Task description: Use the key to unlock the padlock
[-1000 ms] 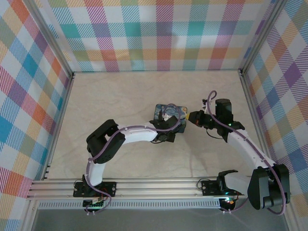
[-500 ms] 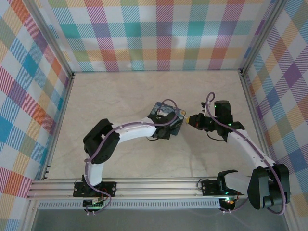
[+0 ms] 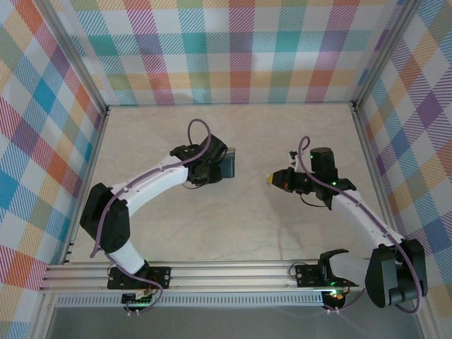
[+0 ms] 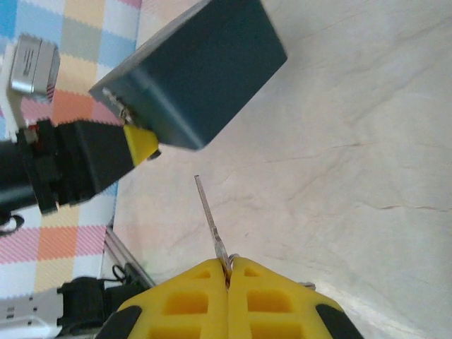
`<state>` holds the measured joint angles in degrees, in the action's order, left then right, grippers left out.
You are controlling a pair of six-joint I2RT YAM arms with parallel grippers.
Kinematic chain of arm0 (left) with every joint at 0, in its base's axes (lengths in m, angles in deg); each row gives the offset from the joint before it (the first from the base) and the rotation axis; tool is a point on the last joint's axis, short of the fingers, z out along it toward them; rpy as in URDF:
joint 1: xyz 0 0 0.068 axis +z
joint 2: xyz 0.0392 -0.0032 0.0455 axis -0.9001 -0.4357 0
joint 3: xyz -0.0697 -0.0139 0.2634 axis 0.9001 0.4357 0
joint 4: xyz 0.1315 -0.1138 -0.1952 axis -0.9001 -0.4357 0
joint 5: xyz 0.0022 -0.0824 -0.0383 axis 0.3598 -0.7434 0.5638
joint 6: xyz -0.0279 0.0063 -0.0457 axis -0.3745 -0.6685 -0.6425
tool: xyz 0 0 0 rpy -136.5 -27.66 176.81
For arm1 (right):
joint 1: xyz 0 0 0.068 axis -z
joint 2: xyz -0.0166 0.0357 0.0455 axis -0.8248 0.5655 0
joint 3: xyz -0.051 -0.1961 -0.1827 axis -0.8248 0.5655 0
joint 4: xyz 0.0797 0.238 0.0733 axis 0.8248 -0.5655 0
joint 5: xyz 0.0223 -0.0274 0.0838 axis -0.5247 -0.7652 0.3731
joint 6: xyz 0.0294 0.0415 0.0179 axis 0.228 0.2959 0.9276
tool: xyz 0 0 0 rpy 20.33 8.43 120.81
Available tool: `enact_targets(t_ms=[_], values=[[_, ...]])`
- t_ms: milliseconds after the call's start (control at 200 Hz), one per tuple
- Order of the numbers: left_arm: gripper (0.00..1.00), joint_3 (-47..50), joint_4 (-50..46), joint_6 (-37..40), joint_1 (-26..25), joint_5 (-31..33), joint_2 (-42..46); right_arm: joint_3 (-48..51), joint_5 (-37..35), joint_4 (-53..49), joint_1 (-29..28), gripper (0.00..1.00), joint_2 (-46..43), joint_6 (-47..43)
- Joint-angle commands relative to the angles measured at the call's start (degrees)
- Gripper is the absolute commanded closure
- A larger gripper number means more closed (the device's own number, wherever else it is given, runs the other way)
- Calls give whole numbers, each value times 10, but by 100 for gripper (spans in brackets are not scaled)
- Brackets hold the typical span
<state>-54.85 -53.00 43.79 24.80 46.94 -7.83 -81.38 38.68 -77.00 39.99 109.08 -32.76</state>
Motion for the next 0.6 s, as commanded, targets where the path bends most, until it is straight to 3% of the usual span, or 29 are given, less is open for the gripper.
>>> enact_targets(t_ms=[0, 205, 395, 595], values=[[81, 0, 1, -52, 21, -63, 34, -3, 16, 54, -49, 100, 6, 21], [81, 0, 32, -153, 38, -152, 36, 2, -11, 171, -165, 100, 65, 70], [81, 16, 44, -231, 47, -200, 54, 28, -13, 274, -184, 100, 110, 97], [83, 35, 60, -280, 53, -233, 75, 26, 0, 313, -191, 100, 129, 88]])
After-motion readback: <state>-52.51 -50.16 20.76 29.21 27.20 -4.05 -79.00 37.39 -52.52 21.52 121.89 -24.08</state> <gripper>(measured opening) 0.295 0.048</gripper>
